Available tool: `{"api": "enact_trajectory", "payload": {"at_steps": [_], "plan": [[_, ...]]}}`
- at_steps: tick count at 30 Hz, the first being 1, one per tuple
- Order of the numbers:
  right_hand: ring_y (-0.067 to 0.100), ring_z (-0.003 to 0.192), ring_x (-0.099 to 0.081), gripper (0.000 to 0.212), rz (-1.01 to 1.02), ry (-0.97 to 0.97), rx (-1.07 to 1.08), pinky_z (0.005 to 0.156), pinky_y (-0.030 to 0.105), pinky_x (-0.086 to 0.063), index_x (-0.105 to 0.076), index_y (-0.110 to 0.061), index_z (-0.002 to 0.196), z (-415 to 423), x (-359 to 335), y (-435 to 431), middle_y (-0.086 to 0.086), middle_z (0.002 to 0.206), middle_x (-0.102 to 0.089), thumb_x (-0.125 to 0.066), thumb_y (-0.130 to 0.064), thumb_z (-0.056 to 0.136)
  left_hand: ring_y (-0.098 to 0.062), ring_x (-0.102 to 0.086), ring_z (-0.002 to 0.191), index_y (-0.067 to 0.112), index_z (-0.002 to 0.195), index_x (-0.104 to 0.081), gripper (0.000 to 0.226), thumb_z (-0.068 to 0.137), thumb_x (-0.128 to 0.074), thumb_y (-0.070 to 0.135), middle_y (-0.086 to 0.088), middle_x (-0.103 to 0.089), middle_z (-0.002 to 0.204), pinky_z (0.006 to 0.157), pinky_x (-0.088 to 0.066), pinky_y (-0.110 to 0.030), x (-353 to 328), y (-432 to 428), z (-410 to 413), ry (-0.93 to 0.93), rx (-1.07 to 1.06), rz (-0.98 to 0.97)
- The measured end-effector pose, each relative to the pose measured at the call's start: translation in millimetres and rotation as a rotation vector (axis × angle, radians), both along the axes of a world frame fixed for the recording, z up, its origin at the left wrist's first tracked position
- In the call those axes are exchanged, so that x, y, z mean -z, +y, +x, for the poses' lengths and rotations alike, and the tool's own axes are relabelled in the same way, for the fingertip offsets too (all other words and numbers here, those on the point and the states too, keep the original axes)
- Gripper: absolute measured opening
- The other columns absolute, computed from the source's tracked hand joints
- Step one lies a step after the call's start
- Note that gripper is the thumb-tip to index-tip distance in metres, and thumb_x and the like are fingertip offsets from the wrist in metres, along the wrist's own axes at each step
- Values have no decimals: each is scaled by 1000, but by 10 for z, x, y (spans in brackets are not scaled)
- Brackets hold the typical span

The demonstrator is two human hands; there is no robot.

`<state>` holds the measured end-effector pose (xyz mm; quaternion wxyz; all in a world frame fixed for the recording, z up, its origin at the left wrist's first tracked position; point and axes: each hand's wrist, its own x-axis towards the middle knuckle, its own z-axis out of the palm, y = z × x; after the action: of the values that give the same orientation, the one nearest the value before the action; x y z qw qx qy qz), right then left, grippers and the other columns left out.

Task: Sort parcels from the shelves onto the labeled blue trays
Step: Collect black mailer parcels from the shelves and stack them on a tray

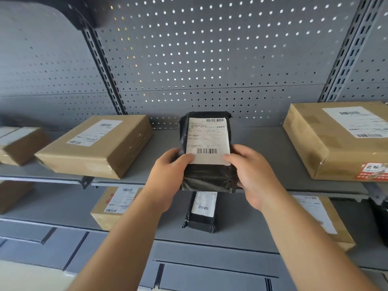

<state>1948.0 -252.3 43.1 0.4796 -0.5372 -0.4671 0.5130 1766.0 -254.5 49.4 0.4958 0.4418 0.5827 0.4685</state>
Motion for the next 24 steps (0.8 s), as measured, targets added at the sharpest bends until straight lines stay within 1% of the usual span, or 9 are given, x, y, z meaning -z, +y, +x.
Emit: {"api": "enact_trajectory", "payload": {"at_steps": [2, 3, 5, 7, 12, 15, 17, 21, 24], "plan": [[12, 95, -75, 28, 13, 16, -44, 73, 31, -58, -76, -28, 106, -34, -2, -15, -12, 100, -79, -56, -10, 98, -20, -76, 96, 24, 109, -73, 14, 99, -62, 23, 6, -79, 102, 83, -64, -41, -7, -81, -45, -9, -46, -2], [12, 96, -75, 27, 20, 17, -66, 75, 33, -59, -76, -27, 108, -64, 1, -18, -12, 101, -79, -57, -11, 98, -20, -76, 97, 26, 109, -72, 14, 98, -63, 24, 6, -79, 102, 85, -63, -42, -3, -121, -78, -12, -74, -7], [12, 99, -74, 27, 28, 23, -111, 87, 39, -60, -76, -26, 110, -148, 5, -28, -11, 104, -79, -58, -12, 97, -21, -76, 98, 27, 113, -72, 17, 97, -65, 27, 5, -78, 105, 87, -63, -44, -8, -219, -153, -24, -133, -12], [12, 100, -74, 27, 31, 38, -159, 93, 44, -59, -76, -27, 111, -264, -5, -46, -11, 105, -79, -59, -12, 96, -20, -76, 99, 27, 119, -70, 23, 96, -67, 30, 4, -77, 109, 88, -62, -42, -21, -333, -246, -44, -190, -12], [15, 102, -74, 28, 67, 60, -283, 97, 45, -57, -76, -26, 113, -674, -100, -144, -8, 106, -79, -61, -12, 94, -18, -75, 96, 28, 120, -66, 23, 97, -67, 27, 2, -75, 110, 76, -62, -31, -69, -655, -615, -115, -317, 43], [13, 100, -75, 27, 86, 85, -352, 96, 44, -58, -75, -24, 113, -1003, -179, -238, -7, 105, -79, -61, -10, 95, -21, -74, 101, 30, 114, -69, 18, 97, -67, 26, 3, -76, 110, 84, -63, -39, -111, -861, -912, -135, -384, 73], [14, 100, -75, 27, 104, 88, -395, 95, 45, -59, -74, -24, 116, -1260, -228, -299, -7, 106, -79, -61, -10, 96, -23, -73, 105, 33, 110, -69, 13, 98, -65, 28, 3, -75, 110, 86, -63, -43, -147, -1000, -1138, -130, -408, 88], [14, 104, -74, 26, 135, 82, -488, 93, 42, -59, -73, -26, 118, -1885, -285, -424, -8, 109, -78, -63, -16, 96, -23, -74, 101, 30, 111, -69, 13, 98, -65, 27, 3, -77, 106, 83, -64, -42, -193, -1289, -1699, -141, -481, 123], [13, 103, -74, 25, 132, 96, -572, 87, 38, -61, -73, -26, 117, -2445, -324, -559, -8, 108, -78, -61, -15, 98, -22, -75, 97, 28, 110, -70, 14, 98, -65, 26, 3, -77, 103, 73, -61, -34, -216, -1523, -2206, -136, -548, 147]]}}
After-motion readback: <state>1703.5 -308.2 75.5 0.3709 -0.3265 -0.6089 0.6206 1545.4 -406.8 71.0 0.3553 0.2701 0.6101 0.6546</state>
